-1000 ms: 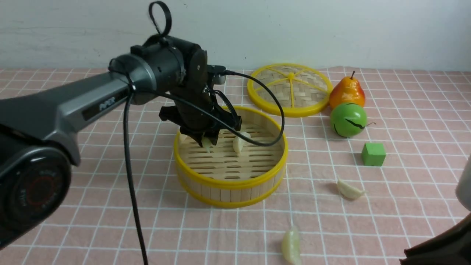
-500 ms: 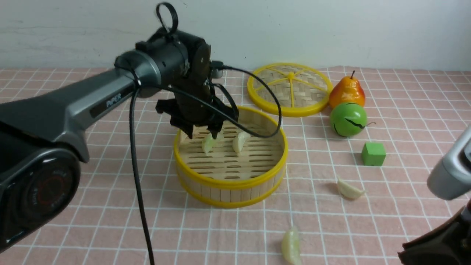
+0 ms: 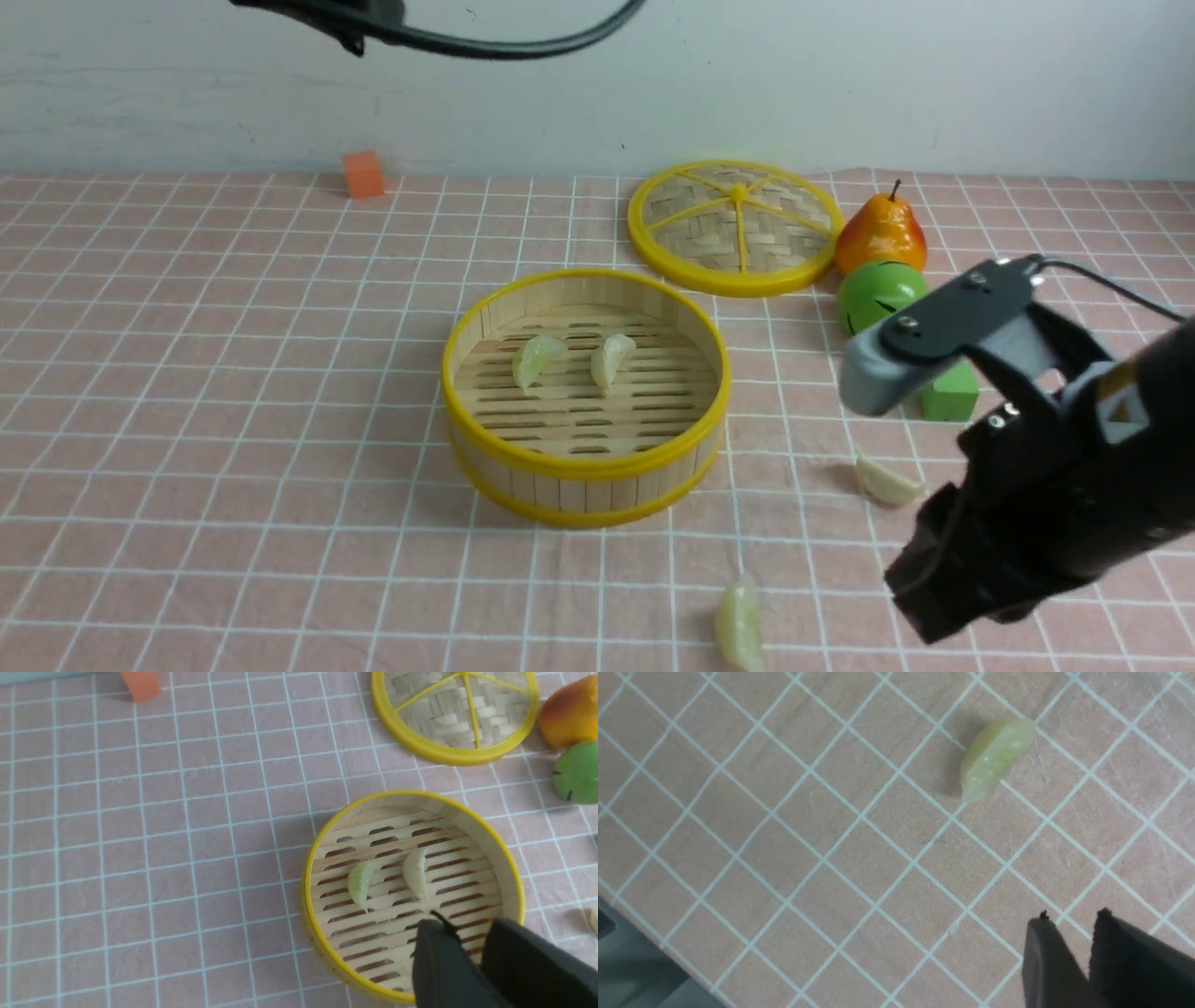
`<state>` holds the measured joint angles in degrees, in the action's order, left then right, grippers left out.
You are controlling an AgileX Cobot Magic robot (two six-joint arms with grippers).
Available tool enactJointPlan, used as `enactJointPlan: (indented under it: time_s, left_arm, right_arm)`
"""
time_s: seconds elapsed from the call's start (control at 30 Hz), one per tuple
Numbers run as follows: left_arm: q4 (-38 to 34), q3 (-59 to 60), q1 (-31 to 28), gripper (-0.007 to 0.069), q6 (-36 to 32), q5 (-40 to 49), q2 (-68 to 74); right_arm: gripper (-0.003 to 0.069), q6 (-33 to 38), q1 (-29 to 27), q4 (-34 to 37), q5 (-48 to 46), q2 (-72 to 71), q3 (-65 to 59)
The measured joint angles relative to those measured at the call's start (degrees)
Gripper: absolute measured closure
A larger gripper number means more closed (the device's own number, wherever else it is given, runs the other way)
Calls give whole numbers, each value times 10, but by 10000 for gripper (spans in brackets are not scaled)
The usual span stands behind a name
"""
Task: Put the dumplings into the steamer on the table with the pink tablecloth.
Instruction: 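Reach for and grasp a dumpling lying on the table beside the steamer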
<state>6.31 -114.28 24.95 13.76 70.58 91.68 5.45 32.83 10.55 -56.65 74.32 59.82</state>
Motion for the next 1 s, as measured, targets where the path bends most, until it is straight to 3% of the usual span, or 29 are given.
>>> enactJointPlan:
  time_s: [0.07,0.3,0.43,0.77,0.97,1.0]
  left_arm:
    - [1,54,0,632,-1,2,-49]
    - [0,293,0,638,-2,-40,-218]
    - [-16,390,0,638,-2,-66,-303]
    - [-58,543,0,638,-2,-59,-466]
    - [-60,589,0,638,-2,-38,-537]
    - [-60,596,0,638,-2,-37,-555]
  right_arm:
    - [420,-6,0,2,21,30,0]
    - [142,-35,0,8,97,149,14]
    - [84,-37,0,23,114,208,38]
    - [132,-66,30,27,124,340,98]
    - [286,-133,41,-27,120,362,114]
    - [368,-145,41,-41,120,362,114]
